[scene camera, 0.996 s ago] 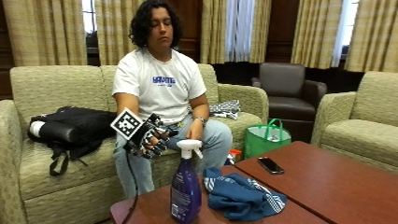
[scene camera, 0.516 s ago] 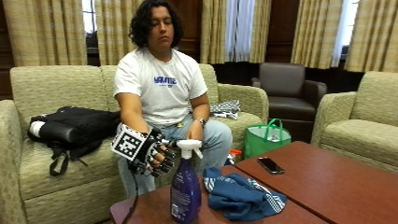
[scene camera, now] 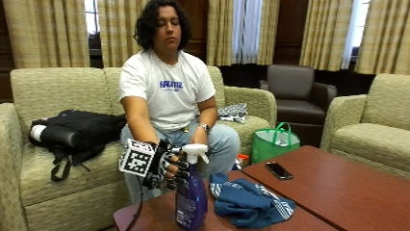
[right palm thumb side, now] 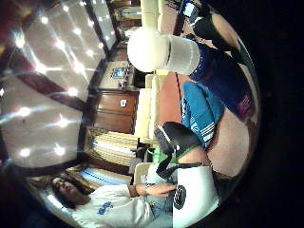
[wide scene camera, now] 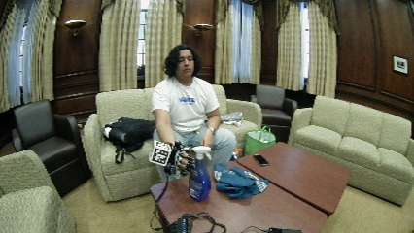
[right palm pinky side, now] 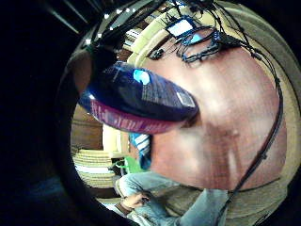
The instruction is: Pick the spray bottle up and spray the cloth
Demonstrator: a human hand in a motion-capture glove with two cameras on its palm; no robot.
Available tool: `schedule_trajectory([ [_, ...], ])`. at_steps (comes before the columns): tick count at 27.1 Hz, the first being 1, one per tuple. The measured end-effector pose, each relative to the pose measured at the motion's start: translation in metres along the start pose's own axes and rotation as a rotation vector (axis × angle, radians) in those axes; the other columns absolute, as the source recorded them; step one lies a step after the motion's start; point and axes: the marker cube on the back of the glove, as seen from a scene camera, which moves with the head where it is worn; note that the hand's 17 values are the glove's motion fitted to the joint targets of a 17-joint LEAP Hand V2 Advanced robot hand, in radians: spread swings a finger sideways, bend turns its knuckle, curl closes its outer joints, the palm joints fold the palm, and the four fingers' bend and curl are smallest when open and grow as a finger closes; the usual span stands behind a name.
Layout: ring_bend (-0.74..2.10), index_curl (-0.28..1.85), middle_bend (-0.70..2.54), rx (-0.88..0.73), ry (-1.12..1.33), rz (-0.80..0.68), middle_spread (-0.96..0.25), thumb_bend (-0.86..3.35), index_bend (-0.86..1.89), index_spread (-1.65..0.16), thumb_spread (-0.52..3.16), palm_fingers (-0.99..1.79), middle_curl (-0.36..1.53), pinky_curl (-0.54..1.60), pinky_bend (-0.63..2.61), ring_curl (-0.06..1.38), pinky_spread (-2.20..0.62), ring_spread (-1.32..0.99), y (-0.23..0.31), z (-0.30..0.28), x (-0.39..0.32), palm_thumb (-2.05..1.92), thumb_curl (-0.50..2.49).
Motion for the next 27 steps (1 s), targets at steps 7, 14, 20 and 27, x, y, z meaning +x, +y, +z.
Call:
schedule_trajectory([
  [7,0.38,0.27,0.23,-0.016,-0.012,0.014,-0.16,-0.02,0.13,-0.37,0.97,0.72,0.39,0.32,0.18,0.35,0.14,-0.16,-0.022,0.012,-0.006,0.69,0.33],
  [14,0.38,0.27,0.24,-0.013,-0.050,0.047,-0.17,-0.02,0.12,-0.37,0.97,0.73,0.39,0.31,0.18,0.35,0.13,-0.17,-0.041,0.021,-0.005,0.73,0.34],
  [20,0.39,0.26,0.24,-0.018,-0.054,0.063,-0.17,-0.02,0.11,-0.37,0.96,0.72,0.39,0.32,0.18,0.35,0.12,-0.17,-0.052,0.029,-0.003,0.74,0.34],
  [27,0.40,0.25,0.26,-0.005,0.004,0.073,-0.17,-0.03,0.10,-0.37,0.95,0.71,0.40,0.32,0.19,0.36,0.12,-0.17,-0.065,0.033,-0.003,0.72,0.34],
])
